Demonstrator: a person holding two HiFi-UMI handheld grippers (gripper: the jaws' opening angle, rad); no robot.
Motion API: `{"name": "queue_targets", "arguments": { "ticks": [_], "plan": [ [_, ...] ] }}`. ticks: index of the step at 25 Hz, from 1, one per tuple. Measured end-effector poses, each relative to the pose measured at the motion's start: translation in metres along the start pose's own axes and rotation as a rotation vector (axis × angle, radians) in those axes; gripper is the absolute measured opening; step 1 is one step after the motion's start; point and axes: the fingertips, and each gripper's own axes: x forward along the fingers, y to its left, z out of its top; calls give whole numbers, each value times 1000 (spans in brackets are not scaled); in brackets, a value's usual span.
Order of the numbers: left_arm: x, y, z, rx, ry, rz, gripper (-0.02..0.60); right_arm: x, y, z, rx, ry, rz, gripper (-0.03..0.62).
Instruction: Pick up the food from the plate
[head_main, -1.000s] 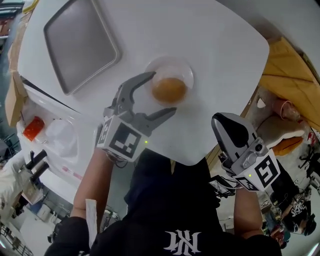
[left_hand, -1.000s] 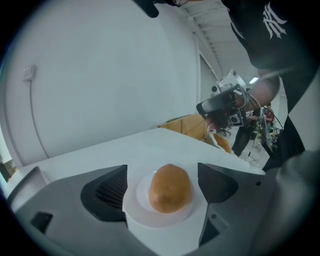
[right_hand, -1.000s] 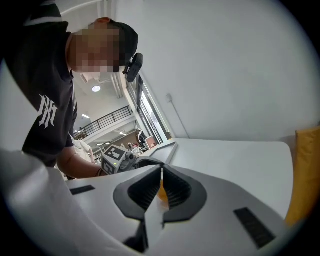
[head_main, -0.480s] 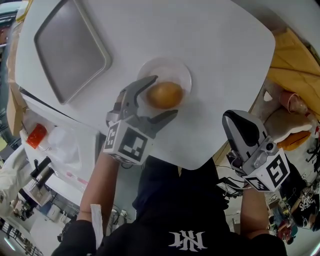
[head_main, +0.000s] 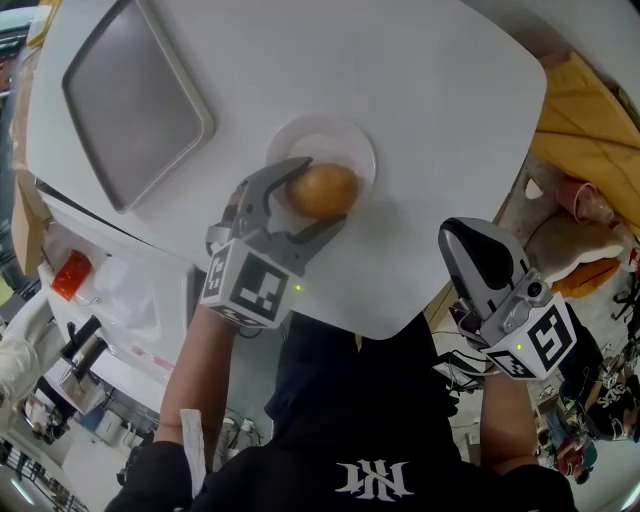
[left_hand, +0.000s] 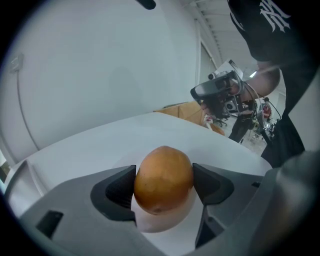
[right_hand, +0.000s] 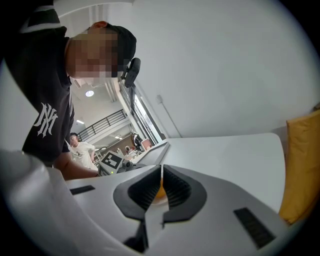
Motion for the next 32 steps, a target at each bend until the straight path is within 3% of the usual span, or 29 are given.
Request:
{"name": "queue_targets", "arguments": {
  "ticks": [11, 22, 29, 32],
  "plan": [
    [-16, 8, 20, 5, -25, 36, 354, -10, 12, 13, -21, -24, -4, 5],
    [-94, 0, 110, -31, -201, 87, 353, -45, 78, 82, -159, -85, 18, 5],
    [-153, -19, 173, -140, -314, 128, 353, -84, 127, 140, -273, -146, 74, 5],
    [-181, -26, 193, -144, -366, 143, 353, -95, 151, 159, -312, -175, 96, 5]
  ]
}}
